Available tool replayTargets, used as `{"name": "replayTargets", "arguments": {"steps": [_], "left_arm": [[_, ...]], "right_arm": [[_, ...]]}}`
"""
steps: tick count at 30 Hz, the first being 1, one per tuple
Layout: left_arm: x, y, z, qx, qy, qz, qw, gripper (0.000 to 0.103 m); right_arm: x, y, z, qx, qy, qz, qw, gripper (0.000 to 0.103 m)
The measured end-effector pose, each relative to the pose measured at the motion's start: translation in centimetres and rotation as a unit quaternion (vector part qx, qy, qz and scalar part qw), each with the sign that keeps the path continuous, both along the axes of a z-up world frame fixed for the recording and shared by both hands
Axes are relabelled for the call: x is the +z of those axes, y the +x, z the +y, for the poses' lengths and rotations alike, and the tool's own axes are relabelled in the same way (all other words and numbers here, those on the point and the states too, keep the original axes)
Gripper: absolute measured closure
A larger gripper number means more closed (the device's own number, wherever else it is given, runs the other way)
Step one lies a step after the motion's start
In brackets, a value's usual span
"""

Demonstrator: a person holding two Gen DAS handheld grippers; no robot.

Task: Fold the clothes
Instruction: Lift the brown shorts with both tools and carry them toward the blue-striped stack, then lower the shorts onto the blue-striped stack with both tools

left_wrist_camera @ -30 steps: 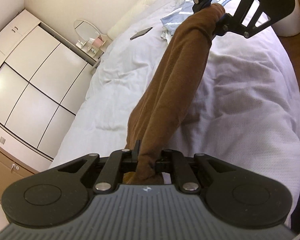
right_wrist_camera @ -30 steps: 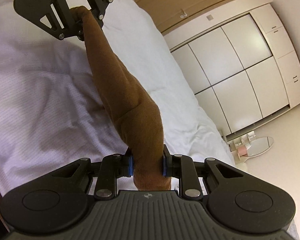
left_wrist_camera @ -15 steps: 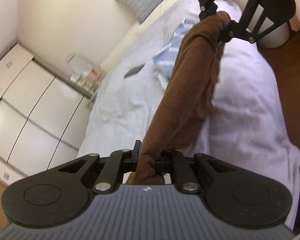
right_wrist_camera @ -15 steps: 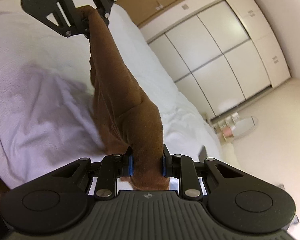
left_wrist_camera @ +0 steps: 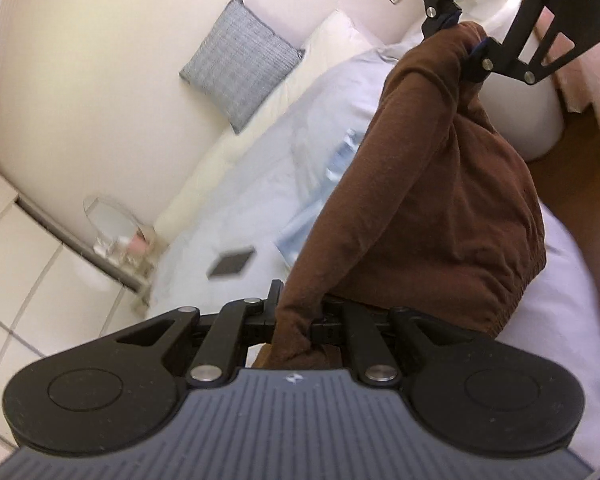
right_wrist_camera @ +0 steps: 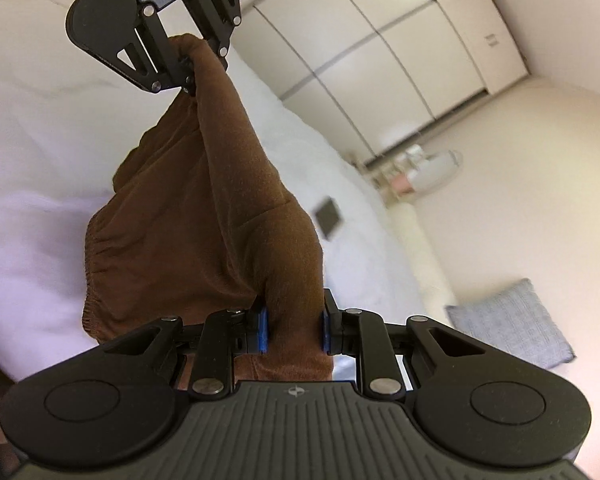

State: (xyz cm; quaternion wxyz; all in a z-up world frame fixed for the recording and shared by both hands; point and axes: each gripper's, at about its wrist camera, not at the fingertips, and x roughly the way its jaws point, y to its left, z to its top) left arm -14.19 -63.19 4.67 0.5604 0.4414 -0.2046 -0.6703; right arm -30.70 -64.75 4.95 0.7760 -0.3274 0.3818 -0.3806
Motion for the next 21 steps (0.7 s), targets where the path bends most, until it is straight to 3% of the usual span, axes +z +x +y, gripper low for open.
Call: {"name": "replayTargets", "arguments": {"steps": [5, 7, 9, 12, 15, 17, 19, 21], "left_arm": [[3.0, -0.9, -9.7, -0.012, -0.08, -0.018, 0.9965, 0.095], [2.4, -1.2, -12.7, -0.017, -0.099, -0.027, 0.9945, 0.096], [0.0, -1.3, -15.3, -0.024, -0.089, -0.034, 0.9952, 0.095], [-7.3, -1.8, -18.5, -0.026, -0.013, -0.044, 0.9986, 0.095], [-14.3, -2.5, -19.8, -0.03, 0.061, -0.076, 0.9948, 0.092], [-16.4, -2.7, -19.5, -0.035, 0.061, -0.088, 0.9936, 0.092], [-16.6, -2.5, -19.0, -0.033, 0.047, -0.085, 0.9947, 0.09], [-16.7, -2.4, -18.5, -0.034, 0.033, -0.085, 0.9953, 0.087]], "right_arm": [[2.1, -0.5, -8.2, -0.041, -0.128, -0.02, 0.991, 0.081], [1.3, -0.7, -10.4, -0.047, -0.161, -0.028, 0.985, 0.081], [-1.4, -1.0, -12.3, -0.052, -0.148, -0.03, 0.987, 0.081], [-8.8, -0.9, -14.6, -0.053, -0.086, 0.024, 0.995, 0.081], [-14.0, -1.5, -15.5, -0.047, -0.029, 0.069, 0.996, 0.078], [-15.0, -2.2, -15.3, -0.047, -0.02, 0.07, 0.996, 0.073], [-15.0, -2.9, -15.0, -0.051, -0.022, 0.063, 0.996, 0.054], [-14.8, -3.6, -14.9, -0.053, -0.023, 0.058, 0.997, 0.053]]}}
